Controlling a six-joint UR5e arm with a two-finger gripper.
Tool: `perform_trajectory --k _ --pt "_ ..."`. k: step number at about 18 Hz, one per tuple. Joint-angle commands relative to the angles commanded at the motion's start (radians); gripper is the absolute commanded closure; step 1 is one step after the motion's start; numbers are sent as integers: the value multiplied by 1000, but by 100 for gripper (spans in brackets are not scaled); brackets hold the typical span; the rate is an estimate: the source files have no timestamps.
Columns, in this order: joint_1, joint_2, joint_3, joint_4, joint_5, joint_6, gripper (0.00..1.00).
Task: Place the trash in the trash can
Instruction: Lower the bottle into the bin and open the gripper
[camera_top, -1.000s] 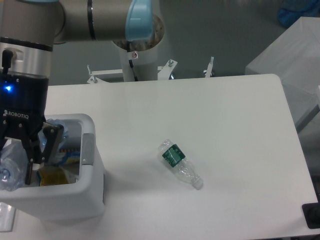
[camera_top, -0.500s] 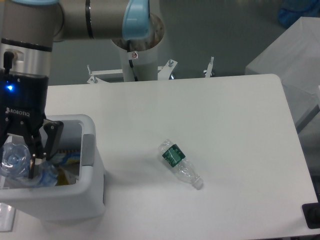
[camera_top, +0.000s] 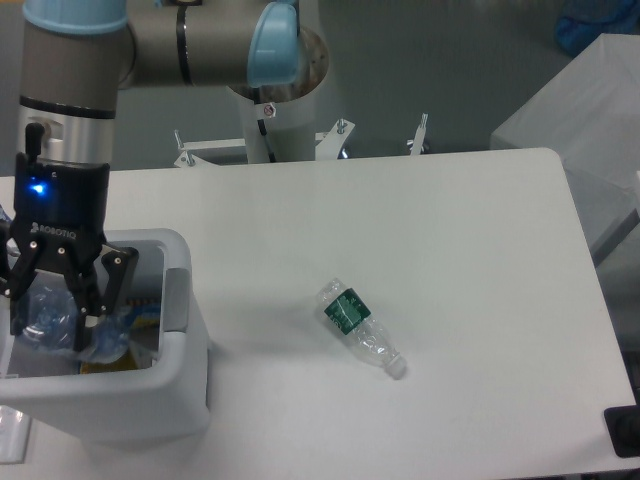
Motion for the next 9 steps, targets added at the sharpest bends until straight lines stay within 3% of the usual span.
perform_trajectory --k 6,7,9 --pt "-3 11 -75 0 0 5 32" --pt "-3 9 -78 0 0 5 29" --pt "-3 11 -72 2 0 2 9"
